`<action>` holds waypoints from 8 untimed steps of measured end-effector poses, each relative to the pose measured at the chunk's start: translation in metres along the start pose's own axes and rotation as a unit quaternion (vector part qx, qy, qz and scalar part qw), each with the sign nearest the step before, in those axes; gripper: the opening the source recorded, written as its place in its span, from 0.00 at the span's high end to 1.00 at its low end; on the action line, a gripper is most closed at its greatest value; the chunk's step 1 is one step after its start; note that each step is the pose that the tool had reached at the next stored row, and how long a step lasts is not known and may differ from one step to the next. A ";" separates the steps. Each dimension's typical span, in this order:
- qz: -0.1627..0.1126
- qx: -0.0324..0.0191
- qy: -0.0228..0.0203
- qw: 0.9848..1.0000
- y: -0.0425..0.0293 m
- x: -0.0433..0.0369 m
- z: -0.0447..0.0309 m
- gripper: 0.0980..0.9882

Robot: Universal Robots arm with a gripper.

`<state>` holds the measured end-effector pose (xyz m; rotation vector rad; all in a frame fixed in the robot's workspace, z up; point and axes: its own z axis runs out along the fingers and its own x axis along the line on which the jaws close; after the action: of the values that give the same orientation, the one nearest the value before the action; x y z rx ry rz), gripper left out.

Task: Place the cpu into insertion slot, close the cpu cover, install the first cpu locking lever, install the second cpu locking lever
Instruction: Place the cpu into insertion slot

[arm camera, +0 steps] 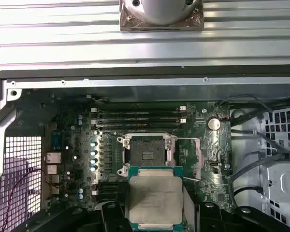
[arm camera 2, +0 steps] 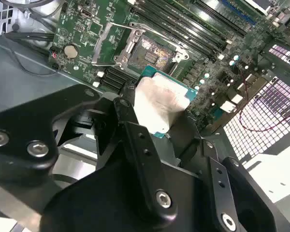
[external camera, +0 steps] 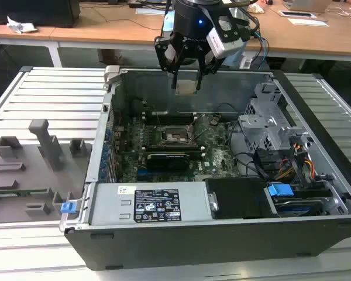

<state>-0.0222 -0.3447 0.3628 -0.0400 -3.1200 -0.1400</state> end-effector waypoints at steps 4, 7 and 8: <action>0.011 0.000 -0.001 1.000 0.0000 0.0000 0.0000 0.51; 0.020 0.000 -0.002 1.000 0.0000 0.0001 0.0000 0.51; 0.022 0.000 -0.002 1.000 0.0000 0.0000 0.0000 0.51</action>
<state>-0.0222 -0.3447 0.3628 -0.1105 -3.1203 -0.1407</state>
